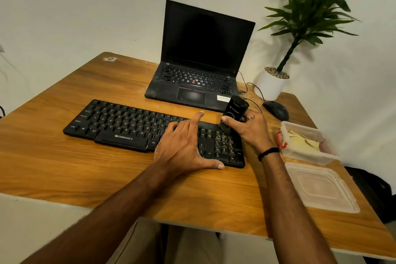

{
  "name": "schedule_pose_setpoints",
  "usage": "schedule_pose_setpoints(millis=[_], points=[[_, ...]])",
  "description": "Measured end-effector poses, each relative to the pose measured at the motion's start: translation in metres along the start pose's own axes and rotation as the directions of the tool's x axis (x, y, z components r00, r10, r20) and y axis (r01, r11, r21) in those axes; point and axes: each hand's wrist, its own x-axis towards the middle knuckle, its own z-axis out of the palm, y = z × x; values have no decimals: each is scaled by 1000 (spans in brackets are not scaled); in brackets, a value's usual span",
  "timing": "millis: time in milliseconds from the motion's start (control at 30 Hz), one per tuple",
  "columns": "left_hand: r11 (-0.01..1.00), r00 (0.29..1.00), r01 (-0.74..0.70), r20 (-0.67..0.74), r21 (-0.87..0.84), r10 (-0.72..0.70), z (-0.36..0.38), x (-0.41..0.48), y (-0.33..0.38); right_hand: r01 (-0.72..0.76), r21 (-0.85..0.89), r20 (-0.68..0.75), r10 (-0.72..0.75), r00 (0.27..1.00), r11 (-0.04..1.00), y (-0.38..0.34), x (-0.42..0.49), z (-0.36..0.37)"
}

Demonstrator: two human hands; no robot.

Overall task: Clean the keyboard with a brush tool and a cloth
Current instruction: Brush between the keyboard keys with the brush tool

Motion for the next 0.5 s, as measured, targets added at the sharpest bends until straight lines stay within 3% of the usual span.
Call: schedule_pose_setpoints(millis=[167, 367, 500], points=[[1000, 1000, 2, 8, 8, -2, 0, -1, 1, 45, -126, -96, -58, 994, 991, -2, -3, -4], [1000, 1000, 9, 24, -11, -9, -1, 0, 1, 8, -33, 59, -6, 998, 999, -3, -9, 5], [1000, 1000, 10, 28, -3, -10, -1, 0, 2, -31, -71, -104, 23, 994, 997, 2, -4, -16]])
